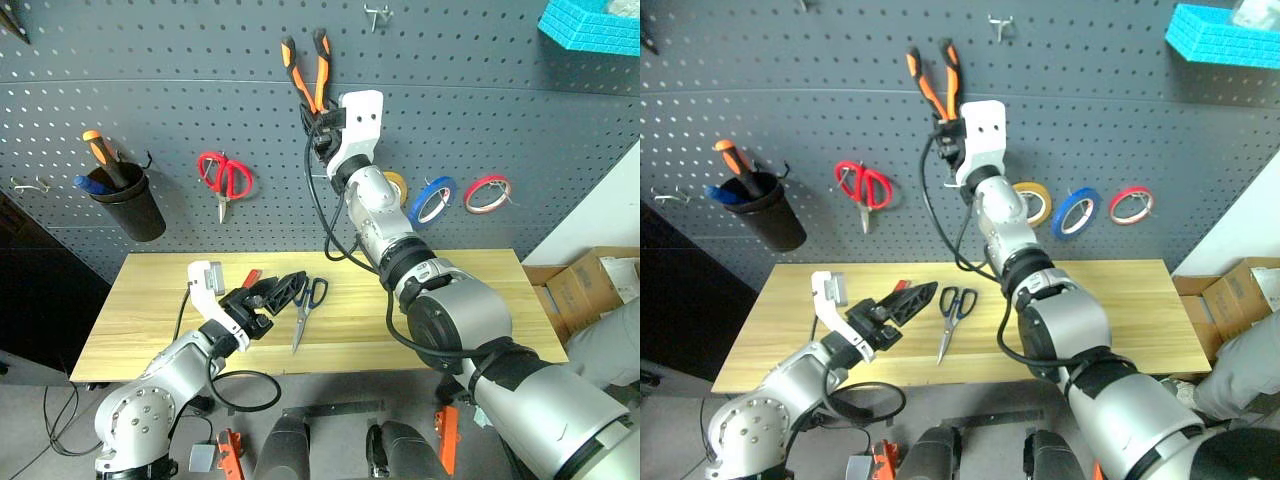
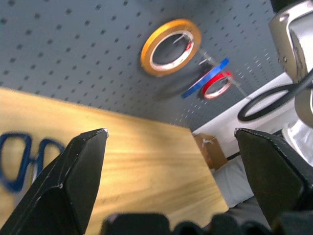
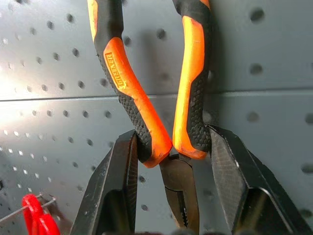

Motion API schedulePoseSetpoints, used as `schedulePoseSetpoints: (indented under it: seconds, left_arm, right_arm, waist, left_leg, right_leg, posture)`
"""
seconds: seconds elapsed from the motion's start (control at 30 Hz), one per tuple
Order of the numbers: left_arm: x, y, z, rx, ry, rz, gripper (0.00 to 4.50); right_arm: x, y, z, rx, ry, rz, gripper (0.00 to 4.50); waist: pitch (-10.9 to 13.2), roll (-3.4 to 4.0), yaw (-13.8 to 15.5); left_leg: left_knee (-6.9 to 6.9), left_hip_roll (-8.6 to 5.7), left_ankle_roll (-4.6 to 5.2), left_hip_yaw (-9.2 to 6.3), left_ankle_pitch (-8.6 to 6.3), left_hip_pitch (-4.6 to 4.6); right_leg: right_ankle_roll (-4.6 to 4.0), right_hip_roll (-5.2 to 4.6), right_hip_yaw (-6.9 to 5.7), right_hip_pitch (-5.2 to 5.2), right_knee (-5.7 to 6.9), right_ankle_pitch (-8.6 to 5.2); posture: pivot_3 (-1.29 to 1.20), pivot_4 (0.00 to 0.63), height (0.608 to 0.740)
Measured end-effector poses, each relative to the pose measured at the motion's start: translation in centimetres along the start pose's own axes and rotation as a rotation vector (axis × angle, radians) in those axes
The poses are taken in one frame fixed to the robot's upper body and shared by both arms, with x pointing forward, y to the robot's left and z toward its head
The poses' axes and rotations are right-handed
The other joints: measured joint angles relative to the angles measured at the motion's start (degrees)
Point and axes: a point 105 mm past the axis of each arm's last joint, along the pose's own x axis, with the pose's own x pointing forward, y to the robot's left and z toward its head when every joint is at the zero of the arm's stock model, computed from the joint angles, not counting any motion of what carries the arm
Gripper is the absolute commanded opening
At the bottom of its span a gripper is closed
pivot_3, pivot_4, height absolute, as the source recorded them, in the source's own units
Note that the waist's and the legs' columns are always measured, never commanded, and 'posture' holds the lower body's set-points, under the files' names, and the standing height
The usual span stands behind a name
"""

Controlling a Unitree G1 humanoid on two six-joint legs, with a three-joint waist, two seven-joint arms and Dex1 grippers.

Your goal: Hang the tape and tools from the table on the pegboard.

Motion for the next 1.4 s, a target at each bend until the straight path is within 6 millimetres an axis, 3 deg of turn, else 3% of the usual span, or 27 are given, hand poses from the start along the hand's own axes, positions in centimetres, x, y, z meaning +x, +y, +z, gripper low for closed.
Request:
schedulePoseSetpoints:
  seconds: [0.4, 0.8, 1.0, 1.27, 1.3, 1.4]
  left_arm:
    - [-1.6, -0.3, -0.2, -0.002, 0.015, 0.033, 4.5]
    - [-1.7, -0.3, 0.0, -0.005, 0.017, 0.043, 4.5]
    - [-1.4, -0.5, 0.1, 0.001, 0.015, 0.028, 4.5]
    - [-0.4, -0.8, 0.5, 0.016, 0.006, 0.004, 4.5]
    - [-0.1, -0.6, 0.4, 0.016, 0.01, 0.004, 4.5]
    - [0.2, -0.4, 0.5, 0.029, 0.014, 0.005, 4.5]
  right_arm:
    - [-0.2, -0.4, -0.3, 0.007, 0.006, -0.016, 1.73]
    - [-2.8, -1.3, -5.1, 0.004, 0.141, -0.042, 1.73]
    - [-2.9, -1.1, -5.4, -0.027, 0.165, -0.025, 1.73]
    - [-3.0, -0.4, -5.8, -0.081, 0.187, 0.038, 4.3]
    - [-3.1, -0.4, -5.8, -0.082, 0.186, 0.046, 4.48]
    - [-3.4, -0.5, -5.8, -0.076, 0.178, 0.06, 4.48]
  waist:
    - [1.3, 0.14, 1.4]
    - [1.8, 0.2, 2.2]
    - [1.8, 0.21, 2.3]
    - [1.7, 0.19, 2.1]
    - [1.7, 0.19, 2.0]
    - [1.7, 0.18, 2.0]
  left_leg:
    - [-0.01, 0.04, 0.01, -0.09, 0.0, 0.02]
    - [-0.06, 0.03, 0.0, -0.09, 0.0, -0.24]
    - [-0.06, 0.04, 0.0, -0.1, 0.0, -0.25]
    - [-0.05, 0.04, 0.0, -0.09, 0.0, -0.25]
    - [-0.05, 0.04, 0.0, -0.1, 0.0, -0.25]
    - [-0.01, 0.01, 0.0, -0.13, 0.0, -0.25]
  right_leg:
    - [-0.17, -0.01, 0.01, -0.02, 0.02, -0.12]
    - [-0.18, -0.02, -0.02, -0.19, -0.13, -0.13]
    - [-0.18, -0.02, -0.02, -0.21, -0.12, -0.13]
    - [-0.18, -0.01, -0.04, -0.21, -0.13, -0.14]
    - [-0.18, -0.01, -0.04, -0.21, -0.12, -0.13]
    - [-0.18, -0.02, -0.05, -0.16, -0.11, -0.13]
  posture:
    - [0.42, 0.194, 0.74]
    - [0.41, 0.193, 0.74]
    - [0.39, 0.189, 0.74]
    - [0.35, 0.176, 0.74]
    - [0.35, 0.174, 0.74]
    - [0.32, 0.169, 0.74]
